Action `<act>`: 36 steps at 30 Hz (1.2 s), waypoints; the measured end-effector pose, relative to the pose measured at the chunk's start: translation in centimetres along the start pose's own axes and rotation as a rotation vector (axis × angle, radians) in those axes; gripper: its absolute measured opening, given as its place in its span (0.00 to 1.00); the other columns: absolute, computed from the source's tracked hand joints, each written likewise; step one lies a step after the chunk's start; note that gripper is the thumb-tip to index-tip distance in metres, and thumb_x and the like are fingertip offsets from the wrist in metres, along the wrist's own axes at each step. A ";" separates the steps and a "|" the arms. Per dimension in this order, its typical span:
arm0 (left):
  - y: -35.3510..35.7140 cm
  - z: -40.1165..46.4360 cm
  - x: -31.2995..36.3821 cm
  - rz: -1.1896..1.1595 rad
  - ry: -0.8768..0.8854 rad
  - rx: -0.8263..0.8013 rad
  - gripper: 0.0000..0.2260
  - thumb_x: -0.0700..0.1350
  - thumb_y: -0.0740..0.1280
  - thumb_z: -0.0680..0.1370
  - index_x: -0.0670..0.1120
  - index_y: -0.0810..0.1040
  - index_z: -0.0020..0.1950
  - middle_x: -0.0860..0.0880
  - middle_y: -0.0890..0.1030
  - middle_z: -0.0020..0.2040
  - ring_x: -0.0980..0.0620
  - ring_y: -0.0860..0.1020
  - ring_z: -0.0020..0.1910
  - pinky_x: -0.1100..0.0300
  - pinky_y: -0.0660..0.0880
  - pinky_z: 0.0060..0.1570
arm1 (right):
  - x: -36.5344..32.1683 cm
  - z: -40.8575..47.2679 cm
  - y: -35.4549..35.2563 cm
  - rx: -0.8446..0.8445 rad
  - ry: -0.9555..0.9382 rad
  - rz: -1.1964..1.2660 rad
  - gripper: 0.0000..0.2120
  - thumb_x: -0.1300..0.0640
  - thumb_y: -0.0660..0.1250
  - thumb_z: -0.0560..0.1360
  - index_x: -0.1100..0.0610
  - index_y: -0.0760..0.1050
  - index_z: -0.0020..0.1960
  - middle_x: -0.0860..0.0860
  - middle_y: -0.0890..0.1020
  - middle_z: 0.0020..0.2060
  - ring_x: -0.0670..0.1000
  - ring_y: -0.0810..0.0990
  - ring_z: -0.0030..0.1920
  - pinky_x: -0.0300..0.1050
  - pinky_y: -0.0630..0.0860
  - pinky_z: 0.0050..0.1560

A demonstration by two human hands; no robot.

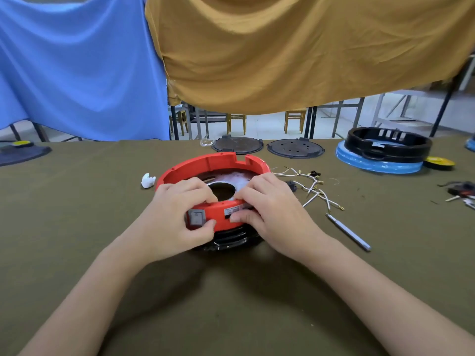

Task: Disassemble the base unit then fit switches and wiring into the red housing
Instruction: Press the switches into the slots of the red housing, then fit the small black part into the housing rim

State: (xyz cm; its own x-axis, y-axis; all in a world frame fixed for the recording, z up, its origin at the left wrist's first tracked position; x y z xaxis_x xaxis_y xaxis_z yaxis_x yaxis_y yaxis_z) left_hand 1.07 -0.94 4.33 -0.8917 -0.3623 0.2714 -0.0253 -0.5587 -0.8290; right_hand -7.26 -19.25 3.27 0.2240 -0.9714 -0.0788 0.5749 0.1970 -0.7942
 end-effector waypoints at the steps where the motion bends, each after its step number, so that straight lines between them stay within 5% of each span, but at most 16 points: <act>1: -0.3 0.0 -0.1 -0.014 0.005 0.011 0.09 0.54 0.65 0.70 0.54 0.78 0.48 0.60 0.75 0.48 0.58 0.75 0.51 0.47 0.69 0.57 | -0.3 0.0 -0.1 0.030 -0.003 -0.007 0.17 0.43 0.65 0.76 0.56 0.80 0.55 0.50 0.78 0.48 0.53 0.73 0.56 0.49 0.68 0.61; 6: -0.5 -0.2 -0.7 -0.074 -0.036 -0.043 0.05 0.46 0.65 0.69 0.52 0.78 0.43 0.57 0.75 0.49 0.53 0.76 0.49 0.46 0.72 0.54 | 0.7 -0.1 -0.3 -0.045 0.067 0.176 0.21 0.41 0.68 0.74 0.49 0.76 0.64 0.45 0.75 0.58 0.47 0.66 0.63 0.48 0.66 0.66; 12: 0.4 0.0 -0.2 -0.012 0.001 -0.026 0.13 0.61 0.64 0.73 0.56 0.80 0.50 0.61 0.77 0.48 0.59 0.76 0.51 0.47 0.71 0.56 | 2.1 -0.4 0.1 -0.147 0.066 0.264 0.15 0.46 0.70 0.75 0.48 0.78 0.60 0.41 0.76 0.55 0.42 0.66 0.61 0.29 0.61 0.61; 15: 0.7 0.1 -0.1 0.004 0.017 0.014 0.14 0.61 0.63 0.74 0.53 0.80 0.46 0.60 0.76 0.44 0.60 0.76 0.47 0.49 0.73 0.50 | 2.8 0.1 -0.7 0.103 0.211 0.413 0.08 0.52 0.67 0.78 0.49 0.80 0.56 0.41 0.79 0.51 0.41 0.74 0.55 0.31 0.66 0.58; 18: 0.9 0.0 0.2 0.049 0.029 0.074 0.15 0.62 0.62 0.74 0.52 0.80 0.45 0.60 0.75 0.44 0.59 0.75 0.43 0.52 0.74 0.45 | 6.4 0.1 -2.0 0.356 0.639 0.411 0.09 0.60 0.61 0.79 0.50 0.78 0.52 0.42 0.81 0.45 0.42 0.78 0.49 0.37 0.72 0.48; 21: 1.3 0.0 0.7 0.096 0.034 0.089 0.18 0.63 0.61 0.74 0.52 0.81 0.48 0.59 0.76 0.46 0.58 0.76 0.42 0.53 0.73 0.46 | 9.9 -0.7 -1.6 0.110 0.901 0.261 0.13 0.65 0.59 0.77 0.51 0.78 0.52 0.49 0.82 0.50 0.51 0.78 0.53 0.43 0.72 0.49; 26: 0.8 0.0 0.0 -0.094 -0.013 0.251 0.13 0.60 0.63 0.75 0.53 0.79 0.51 0.60 0.74 0.52 0.58 0.77 0.50 0.63 0.74 0.47 | 11.1 1.6 0.6 -0.230 0.740 0.144 0.21 0.67 0.62 0.76 0.52 0.77 0.65 0.52 0.80 0.61 0.53 0.77 0.61 0.46 0.74 0.60; 29: 0.6 0.2 -1.3 -0.124 -0.135 0.419 0.12 0.54 0.63 0.77 0.52 0.78 0.57 0.59 0.72 0.54 0.57 0.75 0.56 0.64 0.72 0.54 | 11.9 2.9 1.7 -0.309 0.665 0.079 0.27 0.69 0.60 0.76 0.49 0.71 0.71 0.53 0.75 0.67 0.58 0.68 0.68 0.55 0.70 0.67; 33: 1.6 0.3 -4.2 -0.355 -0.569 0.512 0.21 0.56 0.60 0.75 0.56 0.71 0.68 0.54 0.65 0.63 0.53 0.68 0.67 0.50 0.65 0.70 | 13.3 2.5 3.8 -0.309 0.589 -0.087 0.17 0.61 0.64 0.79 0.50 0.73 0.67 0.53 0.77 0.61 0.57 0.69 0.63 0.54 0.70 0.63; 36: 2.4 0.5 -6.2 -0.631 -0.812 0.569 0.20 0.50 0.59 0.80 0.56 0.68 0.72 0.51 0.66 0.70 0.51 0.70 0.66 0.52 0.65 0.70 | 13.8 2.4 4.2 -0.252 0.560 -0.160 0.14 0.55 0.65 0.79 0.51 0.73 0.65 0.54 0.77 0.59 0.56 0.69 0.60 0.50 0.70 0.61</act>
State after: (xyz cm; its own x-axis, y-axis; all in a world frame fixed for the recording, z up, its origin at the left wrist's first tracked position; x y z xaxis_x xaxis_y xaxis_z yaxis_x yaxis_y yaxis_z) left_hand 6.70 -0.38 0.91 -0.2380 -0.1563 0.9586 0.0295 -0.9877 -0.1537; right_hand 0.16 -31.52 0.26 -0.3343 -0.9216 -0.1970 0.3493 0.0730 -0.9342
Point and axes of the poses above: each hand's wrist, its own z-axis towards the middle knuckle, its own y-axis out of the palm, x = y × z, the point moved 2 cm from there along z, towards the middle knuckle
